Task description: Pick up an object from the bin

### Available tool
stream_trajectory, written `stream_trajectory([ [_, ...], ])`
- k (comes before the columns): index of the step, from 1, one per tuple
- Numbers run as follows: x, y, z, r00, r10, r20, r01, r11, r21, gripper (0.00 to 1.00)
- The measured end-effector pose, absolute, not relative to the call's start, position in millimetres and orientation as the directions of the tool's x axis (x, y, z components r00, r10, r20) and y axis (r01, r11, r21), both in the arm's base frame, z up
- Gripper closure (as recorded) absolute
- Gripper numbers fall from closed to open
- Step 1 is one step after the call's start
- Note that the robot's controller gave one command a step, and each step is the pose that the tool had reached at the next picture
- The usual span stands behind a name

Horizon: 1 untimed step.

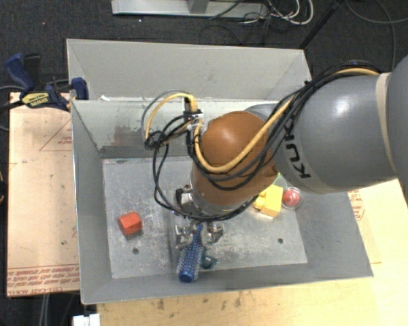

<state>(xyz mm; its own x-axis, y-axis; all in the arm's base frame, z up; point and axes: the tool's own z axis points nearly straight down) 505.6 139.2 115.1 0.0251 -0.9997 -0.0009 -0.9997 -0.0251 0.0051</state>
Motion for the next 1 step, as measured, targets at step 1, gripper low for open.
stream_trajectory([
  [1, 505.0, 137.6, 251.7, 0.015, -1.0, -0.004, -1.0, -0.015, -0.008, 1.0],
])
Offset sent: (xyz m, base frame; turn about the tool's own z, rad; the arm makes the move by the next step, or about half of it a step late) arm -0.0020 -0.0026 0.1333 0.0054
